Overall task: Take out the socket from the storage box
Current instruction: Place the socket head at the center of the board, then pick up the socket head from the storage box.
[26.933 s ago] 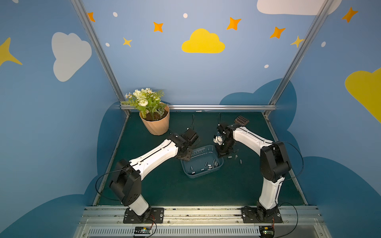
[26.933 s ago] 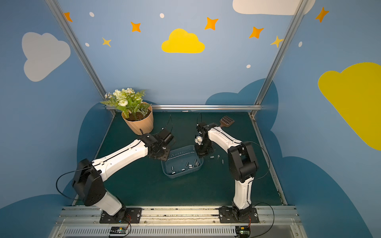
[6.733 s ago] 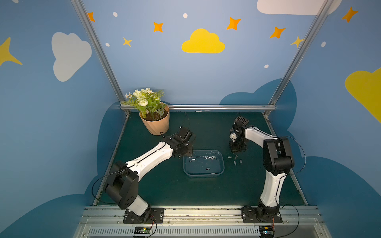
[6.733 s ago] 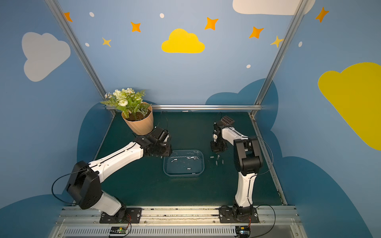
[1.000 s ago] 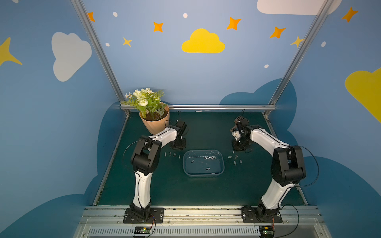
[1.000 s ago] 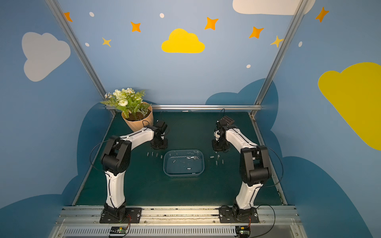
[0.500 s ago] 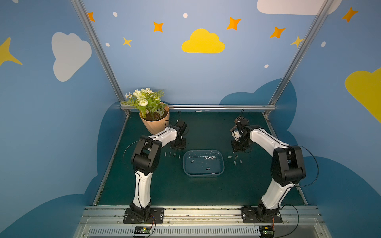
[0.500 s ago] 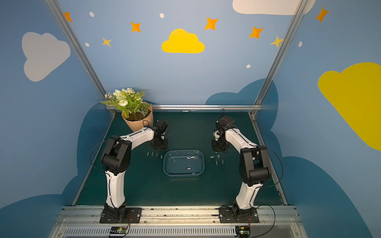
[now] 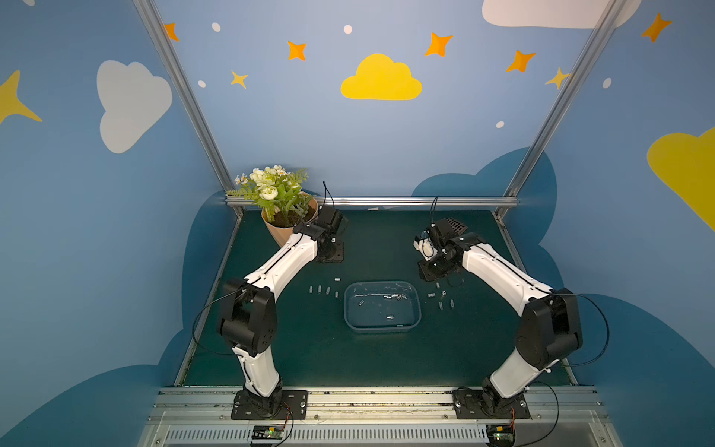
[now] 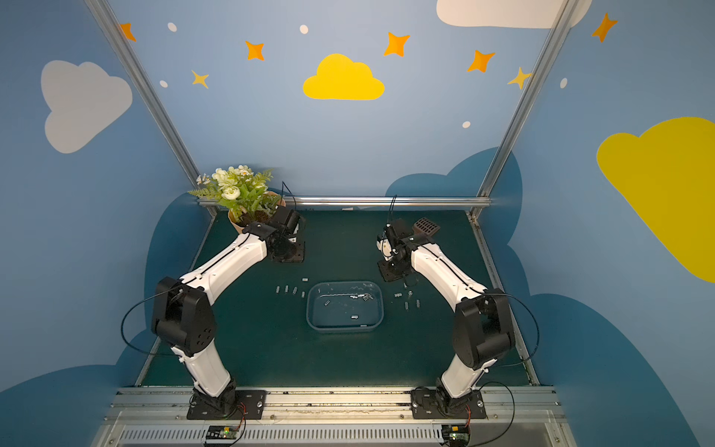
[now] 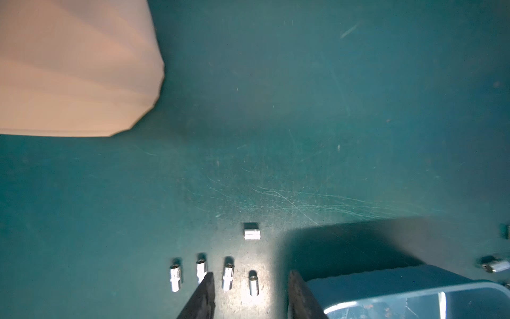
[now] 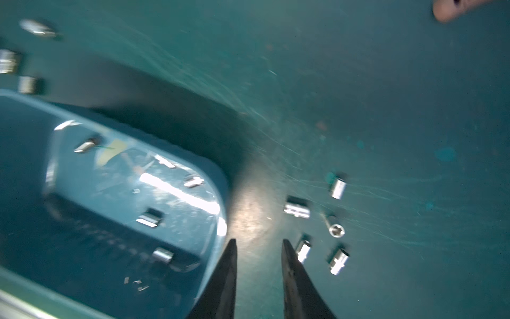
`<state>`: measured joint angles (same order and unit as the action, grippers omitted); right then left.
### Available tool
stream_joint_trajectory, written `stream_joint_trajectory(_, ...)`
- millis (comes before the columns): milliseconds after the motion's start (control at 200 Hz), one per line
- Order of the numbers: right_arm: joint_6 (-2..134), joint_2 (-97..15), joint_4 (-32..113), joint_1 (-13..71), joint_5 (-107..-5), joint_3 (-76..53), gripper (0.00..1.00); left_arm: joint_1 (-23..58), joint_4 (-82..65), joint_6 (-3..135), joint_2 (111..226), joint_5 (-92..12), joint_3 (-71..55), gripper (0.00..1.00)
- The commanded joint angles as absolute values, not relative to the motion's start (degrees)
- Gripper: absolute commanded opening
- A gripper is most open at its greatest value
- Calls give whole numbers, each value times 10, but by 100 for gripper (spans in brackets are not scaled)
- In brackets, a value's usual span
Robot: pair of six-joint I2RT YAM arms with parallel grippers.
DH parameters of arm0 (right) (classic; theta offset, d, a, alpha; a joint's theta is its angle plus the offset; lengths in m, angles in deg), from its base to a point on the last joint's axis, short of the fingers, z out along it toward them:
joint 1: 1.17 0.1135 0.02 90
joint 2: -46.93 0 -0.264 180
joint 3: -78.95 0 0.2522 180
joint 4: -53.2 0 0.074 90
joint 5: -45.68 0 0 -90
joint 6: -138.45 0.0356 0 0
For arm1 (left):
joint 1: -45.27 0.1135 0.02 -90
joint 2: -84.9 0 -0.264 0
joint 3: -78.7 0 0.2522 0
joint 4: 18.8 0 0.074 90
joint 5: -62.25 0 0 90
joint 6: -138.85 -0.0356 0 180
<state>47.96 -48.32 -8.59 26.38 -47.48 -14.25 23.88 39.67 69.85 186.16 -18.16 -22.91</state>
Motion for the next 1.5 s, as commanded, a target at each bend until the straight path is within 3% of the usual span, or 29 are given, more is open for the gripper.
stream_joint_trajectory(0,468,-468,-69,298,-499,-168,31,242,429,723,1824,-153,-191,45)
stream_joint_trajectory(671,453,-581,-43,455,-530,-221,40,336,359,814,1586,-154,70,55)
stream_joint_trajectory(1006,453,-696,-75,479,-527,-285,41,350,349,831,1576,-171,101,56)
stream_joint_trajectory(1497,454,-753,-52,487,-518,-301,42,350,340,831,1576,-183,107,56)
